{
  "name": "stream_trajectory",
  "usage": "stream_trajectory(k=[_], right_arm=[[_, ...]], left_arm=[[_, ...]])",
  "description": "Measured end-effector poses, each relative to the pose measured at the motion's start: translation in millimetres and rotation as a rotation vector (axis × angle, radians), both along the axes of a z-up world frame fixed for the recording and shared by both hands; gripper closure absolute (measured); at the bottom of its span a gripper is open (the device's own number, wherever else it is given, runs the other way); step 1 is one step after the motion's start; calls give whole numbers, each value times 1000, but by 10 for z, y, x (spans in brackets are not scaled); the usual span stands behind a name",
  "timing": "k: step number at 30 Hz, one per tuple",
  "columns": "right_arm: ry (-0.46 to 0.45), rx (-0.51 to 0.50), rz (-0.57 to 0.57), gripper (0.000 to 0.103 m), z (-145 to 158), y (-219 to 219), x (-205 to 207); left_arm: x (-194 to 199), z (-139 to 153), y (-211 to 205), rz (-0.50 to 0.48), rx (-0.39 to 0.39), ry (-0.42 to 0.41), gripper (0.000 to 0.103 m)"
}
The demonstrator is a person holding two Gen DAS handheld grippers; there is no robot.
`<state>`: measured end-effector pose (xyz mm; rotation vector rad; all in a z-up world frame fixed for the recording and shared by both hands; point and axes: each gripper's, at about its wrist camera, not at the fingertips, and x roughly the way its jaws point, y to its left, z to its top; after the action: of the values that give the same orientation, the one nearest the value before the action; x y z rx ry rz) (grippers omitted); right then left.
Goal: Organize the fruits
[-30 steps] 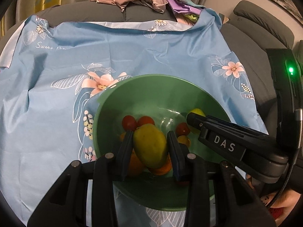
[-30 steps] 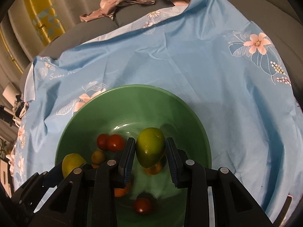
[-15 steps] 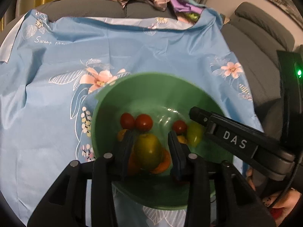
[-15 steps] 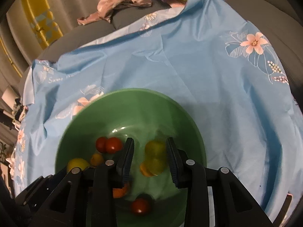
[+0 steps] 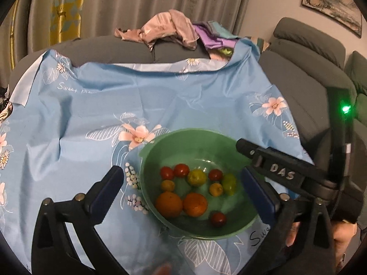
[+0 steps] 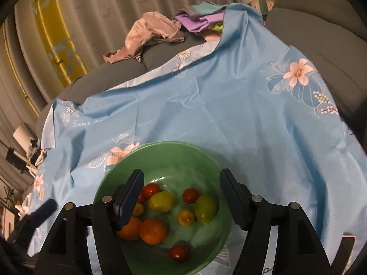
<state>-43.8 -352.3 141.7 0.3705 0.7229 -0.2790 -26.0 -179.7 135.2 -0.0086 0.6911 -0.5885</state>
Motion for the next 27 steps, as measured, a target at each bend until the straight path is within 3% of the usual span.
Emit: stream_trajectory(k=[8, 13, 27], right_arm=[[25, -21, -7, 33, -22, 14, 16], [30, -31, -15, 33, -14, 15, 13], [47, -44, -38, 33, -3, 33, 21]], left_arm=[[-47, 48, 24, 19, -2, -48, 0], [-5, -12, 38, 19, -31, 3, 1], [-50, -26, -4, -7, -22, -7, 1]])
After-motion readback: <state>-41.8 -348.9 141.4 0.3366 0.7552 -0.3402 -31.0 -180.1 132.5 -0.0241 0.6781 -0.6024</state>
